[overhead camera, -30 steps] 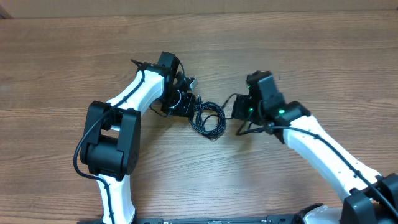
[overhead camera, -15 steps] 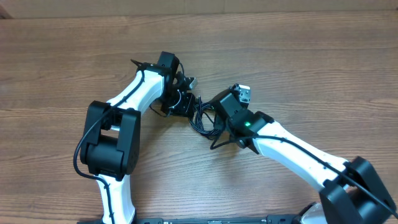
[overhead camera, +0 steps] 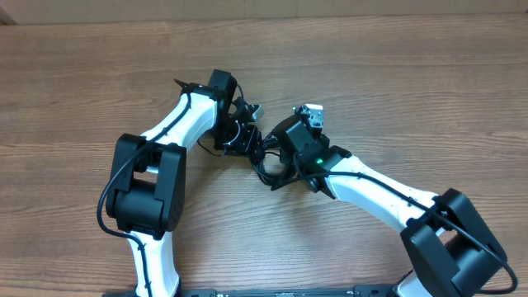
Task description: Untangle cables
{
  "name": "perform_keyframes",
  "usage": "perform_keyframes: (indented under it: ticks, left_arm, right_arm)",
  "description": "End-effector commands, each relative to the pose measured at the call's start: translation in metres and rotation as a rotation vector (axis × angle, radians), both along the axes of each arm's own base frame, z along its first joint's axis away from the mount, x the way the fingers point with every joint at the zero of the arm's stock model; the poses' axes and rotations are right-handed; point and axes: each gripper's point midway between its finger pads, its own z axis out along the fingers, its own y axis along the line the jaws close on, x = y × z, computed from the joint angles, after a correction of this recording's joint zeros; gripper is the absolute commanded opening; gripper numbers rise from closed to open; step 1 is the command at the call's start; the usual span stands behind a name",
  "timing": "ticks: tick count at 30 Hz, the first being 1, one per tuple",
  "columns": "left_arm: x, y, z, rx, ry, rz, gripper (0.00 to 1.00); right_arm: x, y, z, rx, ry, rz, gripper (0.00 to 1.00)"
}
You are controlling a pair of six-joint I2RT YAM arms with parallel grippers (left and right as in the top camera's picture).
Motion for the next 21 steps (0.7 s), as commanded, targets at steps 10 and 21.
perform_keyframes:
  ticks: [10,21]
  left_arm:
    - [-0.014,-0.027,-0.021,0.014,0.033,0.042,0.34]
    - [-0.011,-0.021,-0.014,0.033,0.076,0.103,0.04]
  right_arm:
    - [0.001,-0.003,0.004,0.211,0.139,-0.038,0.04]
    - [-0.004,-0.008,-0.025,0.181,0.205,-0.072,0.04]
